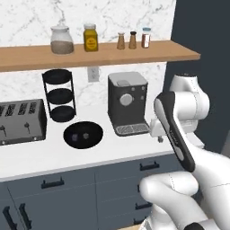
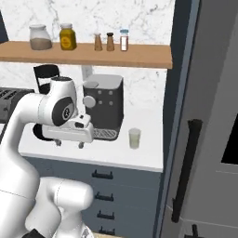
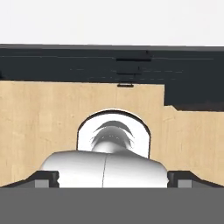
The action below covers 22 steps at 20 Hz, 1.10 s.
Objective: Grab a lemon wedge from the fridge and one ice cube from the ice bowl, and put them in the glass of lemonade.
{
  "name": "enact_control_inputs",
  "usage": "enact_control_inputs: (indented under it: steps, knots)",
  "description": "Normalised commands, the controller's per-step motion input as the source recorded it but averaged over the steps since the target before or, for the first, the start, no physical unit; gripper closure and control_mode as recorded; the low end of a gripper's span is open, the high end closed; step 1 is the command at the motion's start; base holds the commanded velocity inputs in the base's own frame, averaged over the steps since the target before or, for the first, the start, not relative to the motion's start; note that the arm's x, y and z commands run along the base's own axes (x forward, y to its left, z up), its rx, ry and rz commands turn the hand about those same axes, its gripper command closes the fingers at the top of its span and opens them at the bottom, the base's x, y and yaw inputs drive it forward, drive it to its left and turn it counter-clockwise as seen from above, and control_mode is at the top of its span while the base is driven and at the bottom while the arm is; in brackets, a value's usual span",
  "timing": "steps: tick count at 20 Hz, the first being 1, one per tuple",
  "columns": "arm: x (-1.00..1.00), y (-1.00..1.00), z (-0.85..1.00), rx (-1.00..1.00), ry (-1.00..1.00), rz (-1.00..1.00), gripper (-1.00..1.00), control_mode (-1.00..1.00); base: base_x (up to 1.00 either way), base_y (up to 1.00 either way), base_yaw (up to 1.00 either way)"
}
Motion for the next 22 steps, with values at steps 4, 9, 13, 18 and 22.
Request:
enact_control_inputs:
  steps: [4, 9, 13, 18, 22]
  knots:
    - [0.0, 0.0, 0.0, 0.0, 0.0, 0.0, -1.0, 1.0, 0.8, 0.66, -0.08]
    - [0.0, 0.0, 0.0, 0.0, 0.0, 0.0, -1.0, 1.0, 0.97, 0.07, -0.01]
    - [0.32, 0.0, -0.04, 0.0, 0.0, 0.0, -1.0, -1.0, 0.49, 0.0, 0.0]
    - [0.1, 0.16, -0.33, 0.0, -0.01, 0.0, -1.0, -1.0, 0.0, 0.0, 0.0]
    - [0.06, 0.75, -0.53, 0.0, 0.0, 0.01, -1.0, -1.0, 0.0, 0.0, 0.0]
